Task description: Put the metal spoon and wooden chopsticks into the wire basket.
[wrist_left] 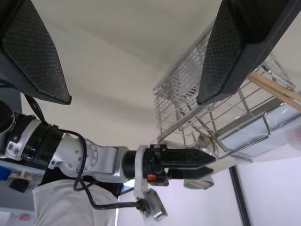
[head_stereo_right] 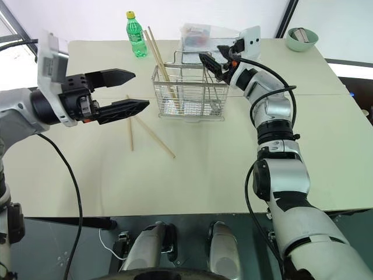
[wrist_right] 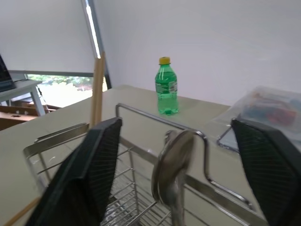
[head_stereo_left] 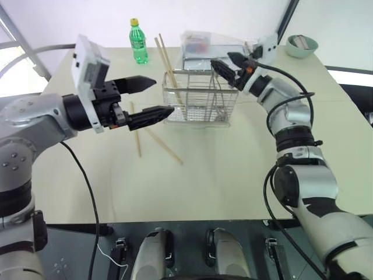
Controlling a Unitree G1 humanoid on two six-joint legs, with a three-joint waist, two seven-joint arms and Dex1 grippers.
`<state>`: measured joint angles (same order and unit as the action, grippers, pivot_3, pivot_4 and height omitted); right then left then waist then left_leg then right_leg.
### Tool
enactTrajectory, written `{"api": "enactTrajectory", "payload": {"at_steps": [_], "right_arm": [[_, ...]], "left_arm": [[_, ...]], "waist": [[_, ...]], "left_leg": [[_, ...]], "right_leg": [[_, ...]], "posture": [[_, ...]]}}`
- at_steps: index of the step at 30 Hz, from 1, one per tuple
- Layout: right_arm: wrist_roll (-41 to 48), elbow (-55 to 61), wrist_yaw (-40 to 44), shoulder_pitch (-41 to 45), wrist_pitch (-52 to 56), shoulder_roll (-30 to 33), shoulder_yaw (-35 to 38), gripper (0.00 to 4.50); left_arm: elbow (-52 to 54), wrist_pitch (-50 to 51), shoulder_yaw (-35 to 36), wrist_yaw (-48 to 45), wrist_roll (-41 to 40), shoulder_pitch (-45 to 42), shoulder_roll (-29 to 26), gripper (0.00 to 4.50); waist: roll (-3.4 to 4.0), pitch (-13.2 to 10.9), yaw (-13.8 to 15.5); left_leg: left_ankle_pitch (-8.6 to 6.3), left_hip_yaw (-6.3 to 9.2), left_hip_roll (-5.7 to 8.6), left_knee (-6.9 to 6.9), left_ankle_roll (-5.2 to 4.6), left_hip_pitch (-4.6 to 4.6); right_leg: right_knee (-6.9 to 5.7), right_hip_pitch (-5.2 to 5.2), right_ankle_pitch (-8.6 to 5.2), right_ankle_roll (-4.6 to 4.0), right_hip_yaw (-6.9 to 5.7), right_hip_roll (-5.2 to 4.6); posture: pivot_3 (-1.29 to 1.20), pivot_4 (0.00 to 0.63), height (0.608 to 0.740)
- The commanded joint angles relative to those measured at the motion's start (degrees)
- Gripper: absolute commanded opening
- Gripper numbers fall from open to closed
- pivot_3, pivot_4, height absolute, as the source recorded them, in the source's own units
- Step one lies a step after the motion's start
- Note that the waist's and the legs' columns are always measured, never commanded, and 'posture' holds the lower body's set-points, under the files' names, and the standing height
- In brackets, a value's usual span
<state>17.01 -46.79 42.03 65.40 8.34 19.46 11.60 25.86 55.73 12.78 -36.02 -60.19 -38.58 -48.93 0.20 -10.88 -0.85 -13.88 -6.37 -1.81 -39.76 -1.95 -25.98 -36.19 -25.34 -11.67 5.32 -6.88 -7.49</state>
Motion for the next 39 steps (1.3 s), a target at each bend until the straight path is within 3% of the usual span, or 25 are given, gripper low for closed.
{"api": "enactTrajectory", "payload": {"at_steps": [1, 7, 12, 16, 22, 29, 33, 39], "right_arm": [[2.2, 1.9, -0.5, 4.0, 0.1, 2.6, 2.7, 4.46], [4.5, 3.4, 2.3, 6.7, 3.9, 7.1, 4.0, 4.46], [11.7, 13.2, 15.1, 7.1, 18.3, 15.4, 3.9, 4.46], [18.1, 29.4, 26.2, -1.9, 29.7, 23.3, 1.4, 4.46], [27.9, 49.0, 32.3, -19.5, 41.4, 31.2, 2.6, 4.46], [28.1, 56.1, 29.2, -29.5, 40.3, 31.2, 2.3, 4.46], [30.6, 59.0, 24.1, -31.6, 41.1, 28.8, 4.7, 4.46], [36.9, 64.1, 18.2, -34.0, 44.2, 27.6, 8.5, 4.46]], "left_arm": [[-0.2, -1.2, 1.7, -0.1, 0.3, -1.0, -0.6, 4.5], [-1.2, -1.5, 1.4, 0.6, 1.2, -1.4, -0.1, 4.5], [-4.0, 0.0, 3.4, 8.7, 4.1, -0.7, 0.8, 4.5], [-9.8, 6.2, 5.7, 22.3, 7.0, -2.9, 2.4, 4.5], [-24.0, 17.6, 8.1, 38.4, 13.2, -11.5, 8.1, 4.5], [-49.4, 10.9, -0.2, 33.8, 25.5, -23.6, 12.4, 4.5], [-68.0, -1.4, -7.3, 25.4, 34.9, -29.6, 14.9, 4.5], [-88.0, -15.5, -10.2, 19.6, 43.8, -36.0, 19.2, 4.5]], "waist": [[0.0, 0.0, 0.0], [0.0, 0.0, 0.0], [0.02, 0.0, 0.2], [-0.06, 0.0, 0.2], [-0.16, 0.0, 0.5], [-0.2, 0.0, 1.6], [-0.25, 0.0, 1.7], [-0.42, -0.1, 1.6]], "left_leg": [[0.0, 0.0, 0.0, 0.0, 0.0, 0.0], [0.0, -0.01, 0.0, 0.01, 0.0, 0.0], [0.0, 0.0, 0.0, 0.03, -0.01, 0.0], [-0.02, 0.05, 0.0, 0.1, -0.04, 0.02], [-0.18, 0.07, 0.04, 0.11, -0.31, 0.19], [-0.04, -0.01, 0.06, 0.09, -0.05, 0.19], [-0.03, -0.06, 0.05, 0.09, -0.04, 0.16], [-0.05, -0.06, 0.04, 0.07, -0.07, -0.1]], "right_leg": [[0.0, 0.0, 0.0, 0.0, 0.0, 0.0], [0.01, 0.0, 0.0, 0.0, 0.0, 0.0], [0.01, -0.01, 0.0, 0.0, 0.0, 0.0], [0.07, 0.02, 0.0, 0.0, -0.02, -0.01], [0.01, 0.14, 0.0, 0.01, -0.03, -0.08], [0.04, 0.12, 0.0, 0.01, -0.03, -0.07], [0.07, 0.07, 0.0, 0.01, -0.03, -0.08], [0.09, -0.13, 0.02, 0.01, -0.04, -0.13]], "posture": [[0.0, 0.15, 0.707], [0.0, 0.15, 0.707], [0.0, 0.15, 0.707], [0.0, 0.15, 0.707], [0.0, 0.15, 0.707], [0.0, 0.15, 0.707], [0.0, 0.15, 0.707], [0.0, 0.15, 0.707]]}}
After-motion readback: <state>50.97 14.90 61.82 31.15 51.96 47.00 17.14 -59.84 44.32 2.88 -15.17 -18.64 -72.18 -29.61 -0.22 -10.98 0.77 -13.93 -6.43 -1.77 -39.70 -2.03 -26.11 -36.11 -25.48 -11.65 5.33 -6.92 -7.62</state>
